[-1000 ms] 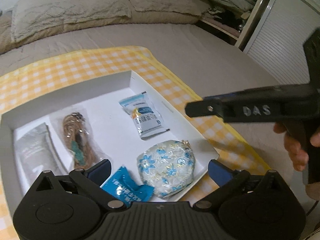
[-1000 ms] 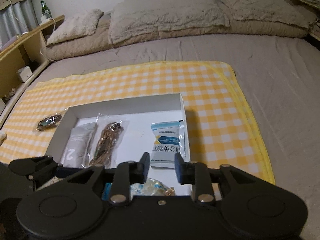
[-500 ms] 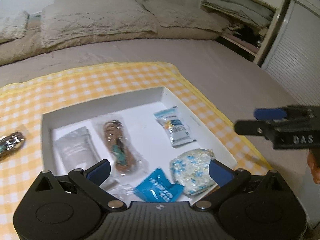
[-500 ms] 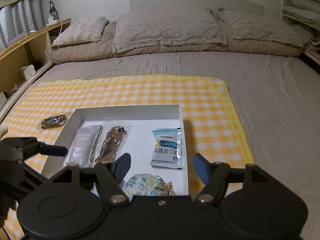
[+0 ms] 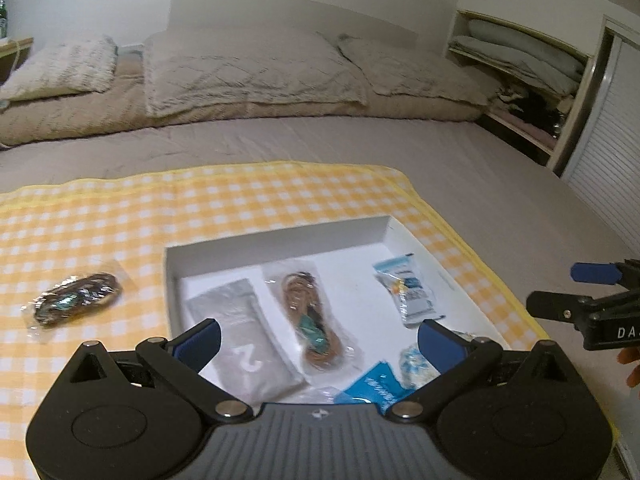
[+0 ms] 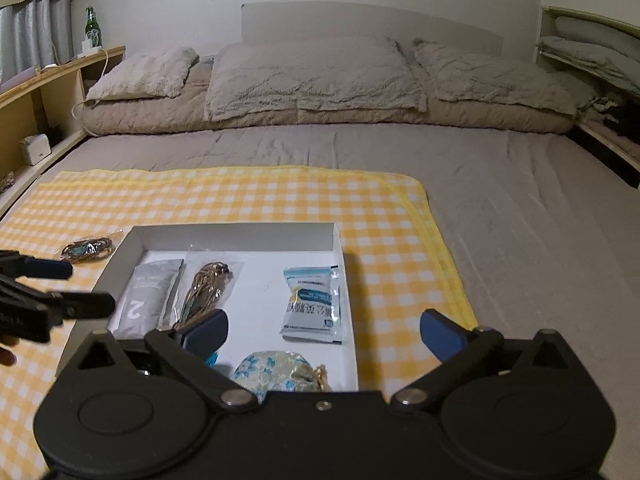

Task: Organize soft objects
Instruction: 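Move the left tool to the white tissue while the right tool approaches the bagged brown cord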

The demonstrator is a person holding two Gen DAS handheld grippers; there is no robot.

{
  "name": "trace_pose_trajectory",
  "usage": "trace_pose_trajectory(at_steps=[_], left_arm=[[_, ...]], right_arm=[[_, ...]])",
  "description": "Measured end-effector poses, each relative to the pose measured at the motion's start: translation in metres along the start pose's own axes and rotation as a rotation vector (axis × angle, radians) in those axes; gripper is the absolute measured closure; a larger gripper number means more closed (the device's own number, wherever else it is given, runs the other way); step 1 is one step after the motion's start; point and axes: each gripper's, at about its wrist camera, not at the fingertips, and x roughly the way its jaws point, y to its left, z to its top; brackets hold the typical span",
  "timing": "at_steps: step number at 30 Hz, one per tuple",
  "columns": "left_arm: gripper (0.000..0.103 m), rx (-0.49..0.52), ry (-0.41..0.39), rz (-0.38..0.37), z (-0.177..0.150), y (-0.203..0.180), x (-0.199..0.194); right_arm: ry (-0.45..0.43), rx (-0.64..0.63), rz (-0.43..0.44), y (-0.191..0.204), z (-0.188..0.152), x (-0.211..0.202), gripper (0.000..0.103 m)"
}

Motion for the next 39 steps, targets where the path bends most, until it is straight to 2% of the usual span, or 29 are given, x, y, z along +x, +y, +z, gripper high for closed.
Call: trace_pose_trajectory(at_steps=[12,33,39], left_arm=[[0.000,-0.066,-0.048,0.142,0.004,0.059,-0.025],[0.000,-0.222,-0.091,0.375,-0.010,0.199,-0.095],[0.000,-0.296,-0.118,0.422,-0.017,0.234,-0.110]], right_arm=[[-0.006,-0.029,-0.011,0.026,0.009,0.014,0.000],[-0.023,-0.101,0.080,0.133,0.046,0.053,0.000],[-0.032,-0.088,0.108,0.160,0.055,0.063,0.000]])
